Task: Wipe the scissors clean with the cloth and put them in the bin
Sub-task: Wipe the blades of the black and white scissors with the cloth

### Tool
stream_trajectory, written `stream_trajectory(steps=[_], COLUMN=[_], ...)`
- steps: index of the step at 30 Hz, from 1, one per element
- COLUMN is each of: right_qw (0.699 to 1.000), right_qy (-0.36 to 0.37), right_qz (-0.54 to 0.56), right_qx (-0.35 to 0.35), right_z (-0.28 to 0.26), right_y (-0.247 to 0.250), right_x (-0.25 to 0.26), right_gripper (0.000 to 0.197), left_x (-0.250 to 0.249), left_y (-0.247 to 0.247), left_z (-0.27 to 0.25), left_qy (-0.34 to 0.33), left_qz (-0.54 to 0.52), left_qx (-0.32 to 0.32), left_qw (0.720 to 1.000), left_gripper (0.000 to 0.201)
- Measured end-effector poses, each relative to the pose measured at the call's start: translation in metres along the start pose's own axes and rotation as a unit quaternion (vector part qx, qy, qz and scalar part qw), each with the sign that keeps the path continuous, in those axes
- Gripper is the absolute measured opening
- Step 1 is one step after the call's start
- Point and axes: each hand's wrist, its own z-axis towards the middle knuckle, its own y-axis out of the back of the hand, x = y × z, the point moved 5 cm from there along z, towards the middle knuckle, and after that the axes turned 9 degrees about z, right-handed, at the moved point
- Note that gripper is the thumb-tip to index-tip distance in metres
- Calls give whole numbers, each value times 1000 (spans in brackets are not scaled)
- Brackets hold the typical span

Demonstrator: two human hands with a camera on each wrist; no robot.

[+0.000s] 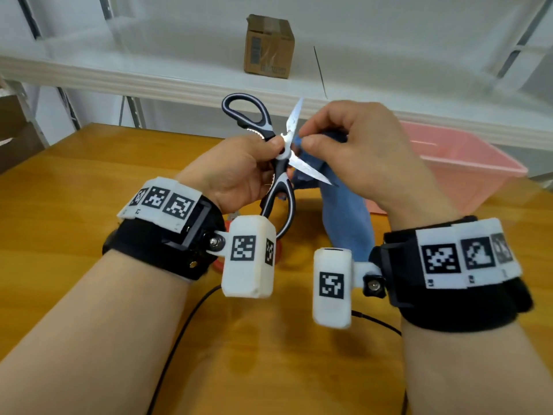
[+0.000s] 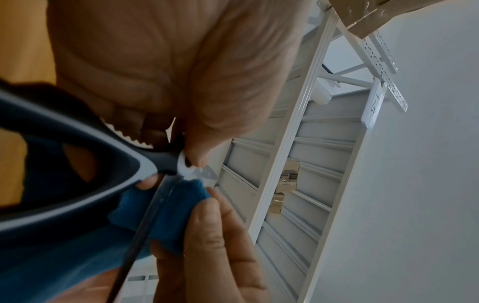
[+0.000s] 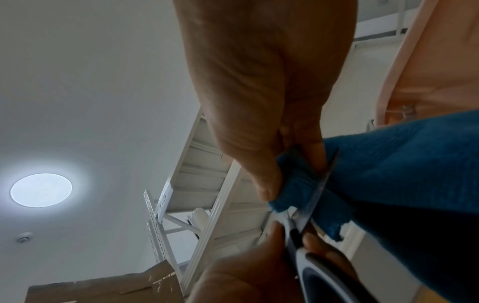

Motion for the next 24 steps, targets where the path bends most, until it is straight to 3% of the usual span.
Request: stream_trajectory(steps=[8,13,17,24], right_qw=[999,995,993,992], right_qy=[-30,-57,-70,-98], right_qz=[18,72,54,73], right_qx=[34,42,72,19], right_z=[-1,0,-2,0], right_y=[-12,-17,-18,-20], right_x=[-7,-14,-15,-19], right_gripper=[9,6,7,13], left_x=[-1,-5,-5,-9], left_y=[1,0,2,2], left_z=[-1,0,0,-1], left_qy=[5,-3,2,-19], left_qz=[34,73,91,116], left_qx=[-1,-36,-55,-56], left_qw=[999,997,994,992], left_gripper=[18,18,15,18])
